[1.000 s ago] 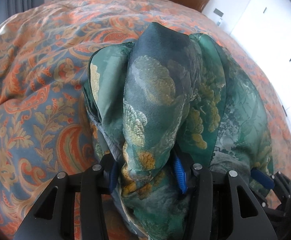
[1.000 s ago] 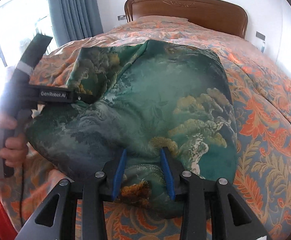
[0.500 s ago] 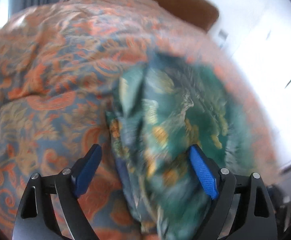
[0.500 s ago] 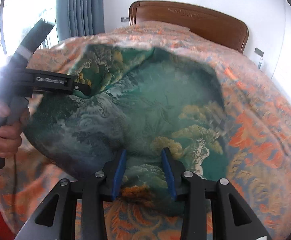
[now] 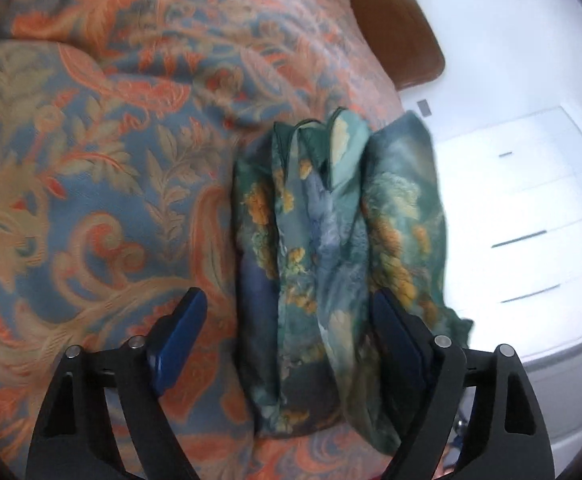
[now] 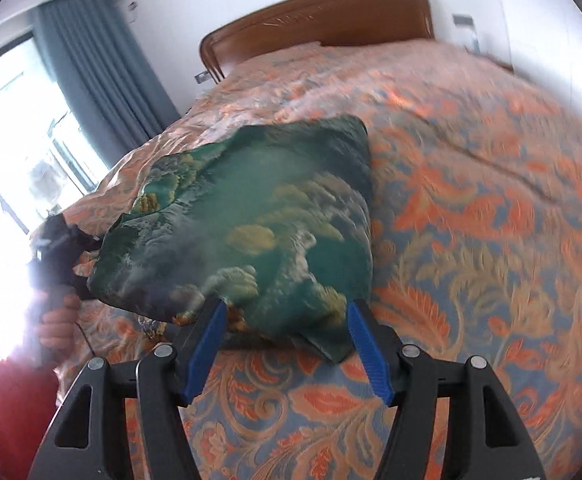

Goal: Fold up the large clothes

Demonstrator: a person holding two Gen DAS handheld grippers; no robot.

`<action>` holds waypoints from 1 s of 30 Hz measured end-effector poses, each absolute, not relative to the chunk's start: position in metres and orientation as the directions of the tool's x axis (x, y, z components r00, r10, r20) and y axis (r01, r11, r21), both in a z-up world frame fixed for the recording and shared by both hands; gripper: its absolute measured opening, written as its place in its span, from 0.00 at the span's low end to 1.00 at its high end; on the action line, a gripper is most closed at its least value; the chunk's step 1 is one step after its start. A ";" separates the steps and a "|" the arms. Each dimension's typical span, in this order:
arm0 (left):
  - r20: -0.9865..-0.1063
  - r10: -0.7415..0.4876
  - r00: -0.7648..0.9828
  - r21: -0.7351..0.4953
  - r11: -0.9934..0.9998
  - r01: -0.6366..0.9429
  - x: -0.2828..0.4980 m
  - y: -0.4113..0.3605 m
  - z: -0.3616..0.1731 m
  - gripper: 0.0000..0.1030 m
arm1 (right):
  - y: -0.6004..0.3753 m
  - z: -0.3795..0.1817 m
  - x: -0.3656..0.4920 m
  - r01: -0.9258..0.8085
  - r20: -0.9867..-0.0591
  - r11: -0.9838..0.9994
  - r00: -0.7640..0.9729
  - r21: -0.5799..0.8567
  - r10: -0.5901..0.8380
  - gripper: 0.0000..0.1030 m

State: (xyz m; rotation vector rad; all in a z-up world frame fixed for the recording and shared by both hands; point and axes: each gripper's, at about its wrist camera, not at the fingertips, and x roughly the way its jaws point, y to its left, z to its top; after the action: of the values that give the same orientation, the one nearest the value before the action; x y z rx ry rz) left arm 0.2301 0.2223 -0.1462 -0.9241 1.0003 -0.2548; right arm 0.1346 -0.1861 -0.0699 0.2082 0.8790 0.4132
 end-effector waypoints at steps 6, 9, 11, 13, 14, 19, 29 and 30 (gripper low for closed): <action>-0.551 -0.631 0.546 -0.818 0.536 -0.207 0.253 0.217 -0.160 0.84 | -0.192 -0.071 0.138 -0.260 -0.698 0.896 0.562 0.360 0.444 0.63; -0.591 -0.634 0.499 -0.789 0.582 -0.196 0.266 0.204 -0.166 0.84 | -0.199 -0.070 0.149 -0.251 -0.686 0.882 0.557 0.398 0.468 0.63; -0.636 -0.616 0.465 -0.752 0.629 -0.196 0.279 0.195 -0.171 0.85 | -0.200 -0.073 0.161 -0.250 -0.689 0.875 0.542 0.414 0.481 0.63; -0.657 -0.608 0.445 -0.734 0.651 -0.194 0.285 0.190 -0.175 0.85 | -0.202 -0.082 0.185 -0.261 -0.708 0.865 0.497 0.429 0.501 0.63; -0.663 -0.608 0.438 -0.729 0.657 -0.193 0.287 0.189 -0.176 0.84 | -0.204 -0.089 0.199 -0.252 -0.723 0.864 0.474 0.436 0.503 0.63; -0.676 -0.611 0.412 -0.720 0.668 -0.190 0.295 0.187 -0.176 0.73 | -0.213 -0.127 0.268 -0.229 -0.689 0.739 0.265 0.634 0.674 0.87; -0.790 -0.445 0.422 -0.535 0.836 -0.121 0.312 0.138 -0.107 0.29 | -0.158 -0.111 0.286 -0.412 -0.765 0.810 0.322 0.417 0.558 0.64; -0.781 -0.449 0.434 -0.537 0.838 -0.100 0.313 0.133 -0.096 0.29 | -0.153 -0.102 0.277 -0.447 -0.768 0.819 0.358 0.359 0.532 0.61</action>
State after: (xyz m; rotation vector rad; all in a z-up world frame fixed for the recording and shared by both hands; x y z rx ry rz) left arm 0.3130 0.1334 -0.0956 -0.5636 1.1149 -0.2319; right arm 0.2773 -0.1535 -0.1022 0.0935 1.0261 0.6323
